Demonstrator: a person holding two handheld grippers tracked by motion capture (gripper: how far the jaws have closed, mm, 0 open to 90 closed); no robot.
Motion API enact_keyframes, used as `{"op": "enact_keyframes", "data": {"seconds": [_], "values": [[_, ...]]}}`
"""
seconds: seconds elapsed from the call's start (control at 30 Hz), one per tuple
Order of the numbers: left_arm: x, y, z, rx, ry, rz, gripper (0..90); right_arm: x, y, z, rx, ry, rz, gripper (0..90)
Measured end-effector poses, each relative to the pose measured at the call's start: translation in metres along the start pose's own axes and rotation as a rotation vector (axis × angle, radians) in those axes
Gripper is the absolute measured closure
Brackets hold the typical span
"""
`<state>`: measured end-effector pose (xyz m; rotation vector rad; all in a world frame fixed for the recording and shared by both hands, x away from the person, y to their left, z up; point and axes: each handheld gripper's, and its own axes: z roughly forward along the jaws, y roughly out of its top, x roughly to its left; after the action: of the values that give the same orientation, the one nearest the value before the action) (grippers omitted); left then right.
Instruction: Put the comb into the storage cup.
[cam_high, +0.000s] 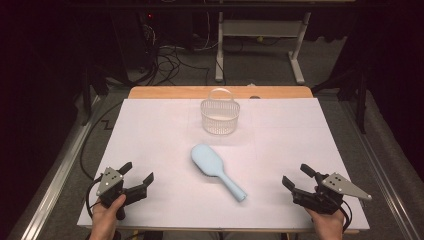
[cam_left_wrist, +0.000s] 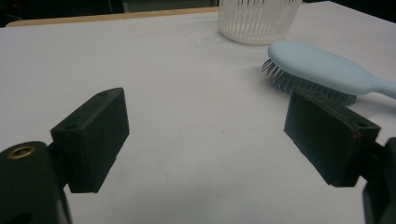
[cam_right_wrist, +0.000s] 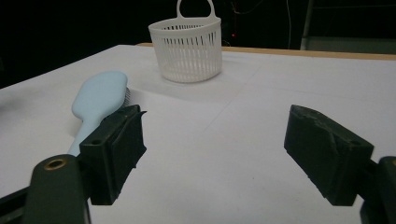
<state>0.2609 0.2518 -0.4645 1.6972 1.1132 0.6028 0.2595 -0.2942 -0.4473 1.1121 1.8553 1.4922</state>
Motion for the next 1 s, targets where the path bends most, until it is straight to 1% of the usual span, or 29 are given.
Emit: {"op": "enact_keyframes", "data": {"seconds": [0.13, 1.0], "values": [[0.0, 0.0, 0.0, 0.0, 0.0, 0.0, 14.8, 0.002, 0.0, 0.002, 0.005, 0.009, -0.009, 20.7], [0.0, 0.0, 0.0, 0.001, 0.001, 0.001, 14.8, 0.015, 0.002, 0.012, 0.008, 0.058, -0.011, 20.7]]}}
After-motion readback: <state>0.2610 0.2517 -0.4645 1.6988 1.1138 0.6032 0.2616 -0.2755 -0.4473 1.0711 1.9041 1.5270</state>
